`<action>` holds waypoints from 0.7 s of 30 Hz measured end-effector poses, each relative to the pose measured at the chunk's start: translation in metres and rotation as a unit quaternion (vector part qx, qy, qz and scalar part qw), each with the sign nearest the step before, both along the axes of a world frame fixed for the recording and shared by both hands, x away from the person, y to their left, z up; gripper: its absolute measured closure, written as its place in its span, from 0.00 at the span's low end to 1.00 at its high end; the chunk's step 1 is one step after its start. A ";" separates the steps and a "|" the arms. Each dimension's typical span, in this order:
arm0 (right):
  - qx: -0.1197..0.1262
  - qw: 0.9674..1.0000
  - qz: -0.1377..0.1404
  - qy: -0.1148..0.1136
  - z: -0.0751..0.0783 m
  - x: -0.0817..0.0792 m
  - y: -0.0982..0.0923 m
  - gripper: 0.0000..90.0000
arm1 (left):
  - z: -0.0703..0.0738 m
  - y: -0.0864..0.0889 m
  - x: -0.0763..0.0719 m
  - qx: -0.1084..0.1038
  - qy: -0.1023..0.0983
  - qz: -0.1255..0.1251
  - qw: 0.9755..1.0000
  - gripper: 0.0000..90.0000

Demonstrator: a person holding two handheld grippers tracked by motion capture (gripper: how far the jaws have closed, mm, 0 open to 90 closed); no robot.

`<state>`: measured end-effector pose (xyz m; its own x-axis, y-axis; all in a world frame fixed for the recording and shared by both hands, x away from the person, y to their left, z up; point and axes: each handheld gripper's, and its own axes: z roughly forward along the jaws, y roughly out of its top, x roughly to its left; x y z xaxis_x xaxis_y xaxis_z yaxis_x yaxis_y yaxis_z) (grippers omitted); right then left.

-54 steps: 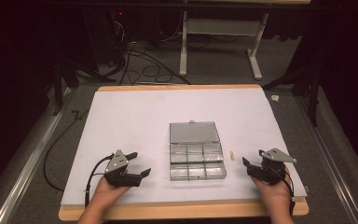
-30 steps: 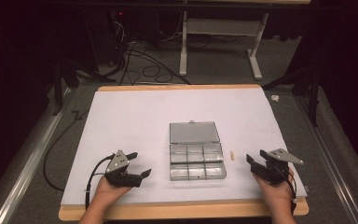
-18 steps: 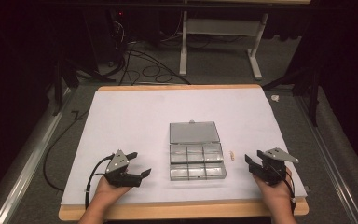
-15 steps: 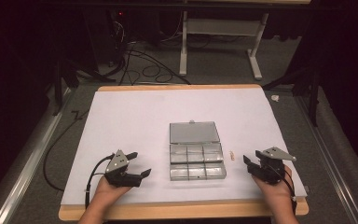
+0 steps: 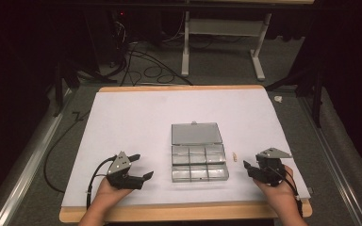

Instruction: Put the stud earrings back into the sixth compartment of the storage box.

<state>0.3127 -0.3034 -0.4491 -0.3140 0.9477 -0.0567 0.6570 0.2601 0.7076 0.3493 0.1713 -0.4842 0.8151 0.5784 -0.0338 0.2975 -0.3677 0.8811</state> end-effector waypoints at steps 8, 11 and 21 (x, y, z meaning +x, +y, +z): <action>0.008 1.000 0.008 0.023 0.002 0.001 0.000 0.50 | 0.000 0.000 -0.001 -0.002 -0.003 0.003 1.000 0.18; 0.011 0.999 0.007 0.032 0.001 0.001 -0.001 0.51 | 0.000 0.000 -0.001 -0.002 -0.004 0.004 1.000 0.18; 0.002 0.997 0.014 0.078 0.004 0.003 -0.003 0.57 | 0.000 0.000 0.000 0.000 0.001 -0.005 1.000 0.17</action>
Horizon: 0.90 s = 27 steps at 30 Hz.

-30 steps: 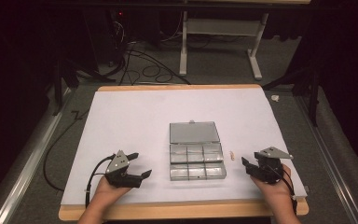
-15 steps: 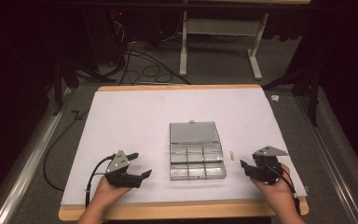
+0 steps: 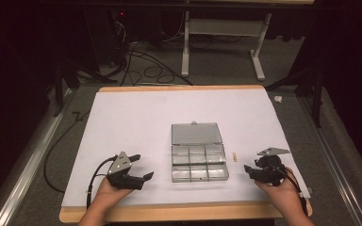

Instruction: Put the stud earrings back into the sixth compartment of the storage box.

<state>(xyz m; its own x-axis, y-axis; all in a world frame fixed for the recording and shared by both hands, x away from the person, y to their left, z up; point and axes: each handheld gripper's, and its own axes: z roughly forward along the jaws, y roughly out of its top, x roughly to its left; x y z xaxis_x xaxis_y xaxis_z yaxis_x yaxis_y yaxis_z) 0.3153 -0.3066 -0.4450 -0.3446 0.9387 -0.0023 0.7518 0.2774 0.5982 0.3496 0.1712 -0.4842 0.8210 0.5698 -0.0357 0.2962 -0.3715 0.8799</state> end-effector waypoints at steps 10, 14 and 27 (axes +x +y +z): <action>-0.002 1.000 0.010 0.027 0.011 -0.002 -0.004 0.56 | 0.000 0.000 0.003 -0.001 0.012 0.004 1.000 0.15; 0.006 0.999 0.008 0.047 0.012 0.002 -0.008 0.56 | 0.000 0.000 0.000 -0.002 -0.001 0.007 1.000 0.14; -0.014 0.994 0.036 0.098 0.008 0.014 0.002 0.57 | 0.000 -0.001 0.000 0.006 0.000 -0.005 1.000 0.14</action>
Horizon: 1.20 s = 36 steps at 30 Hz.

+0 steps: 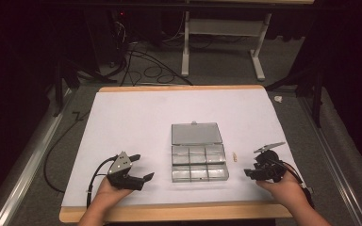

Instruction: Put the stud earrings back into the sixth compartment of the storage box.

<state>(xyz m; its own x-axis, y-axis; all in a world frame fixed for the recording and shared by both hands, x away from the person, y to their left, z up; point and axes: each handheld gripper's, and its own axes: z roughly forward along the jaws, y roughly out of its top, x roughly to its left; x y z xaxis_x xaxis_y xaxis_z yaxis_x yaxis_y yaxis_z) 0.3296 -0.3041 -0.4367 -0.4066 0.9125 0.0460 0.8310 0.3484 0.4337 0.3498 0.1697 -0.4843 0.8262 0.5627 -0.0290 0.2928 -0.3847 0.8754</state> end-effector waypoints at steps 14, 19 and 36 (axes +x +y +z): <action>-0.026 0.998 0.025 0.050 0.010 0.017 0.017 0.53 | 0.000 0.000 0.000 0.001 -0.001 -0.002 1.000 0.14; -0.034 0.997 0.036 0.061 0.011 0.021 0.023 0.53 | 0.000 0.000 -0.001 0.002 -0.005 -0.002 1.000 0.14; -0.058 0.991 0.064 0.102 0.017 0.035 0.034 0.56 | 0.000 0.000 0.000 0.002 0.001 -0.012 1.000 0.15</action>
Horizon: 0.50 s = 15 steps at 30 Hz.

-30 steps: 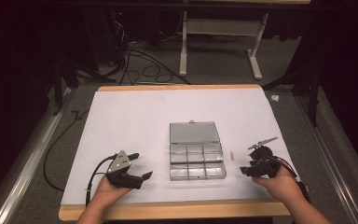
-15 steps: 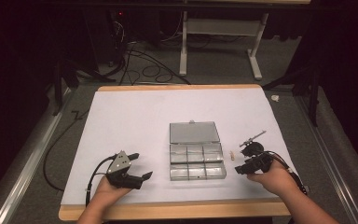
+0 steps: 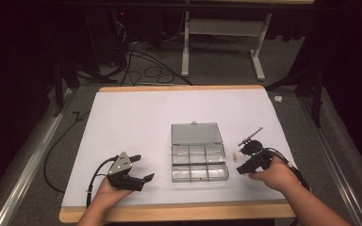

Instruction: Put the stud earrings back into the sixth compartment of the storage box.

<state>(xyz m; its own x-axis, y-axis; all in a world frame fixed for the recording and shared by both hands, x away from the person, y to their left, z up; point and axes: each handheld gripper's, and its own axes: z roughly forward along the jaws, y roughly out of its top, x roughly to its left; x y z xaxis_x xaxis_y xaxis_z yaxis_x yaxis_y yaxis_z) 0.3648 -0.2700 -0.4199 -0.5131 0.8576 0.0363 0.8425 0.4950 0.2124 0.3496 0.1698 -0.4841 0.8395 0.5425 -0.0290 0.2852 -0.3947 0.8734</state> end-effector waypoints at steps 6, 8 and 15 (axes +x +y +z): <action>-0.003 1.000 0.005 0.009 0.000 0.007 0.001 0.59 | 0.000 0.000 0.001 -0.003 0.002 -0.002 1.000 0.15; -0.001 1.000 0.003 0.009 0.001 0.009 0.001 0.61 | 0.000 0.000 0.001 -0.004 0.003 -0.003 1.000 0.15; 0.000 1.000 0.000 0.001 0.001 0.019 0.004 0.67 | 0.000 0.000 0.001 -0.003 0.003 -0.003 1.000 0.15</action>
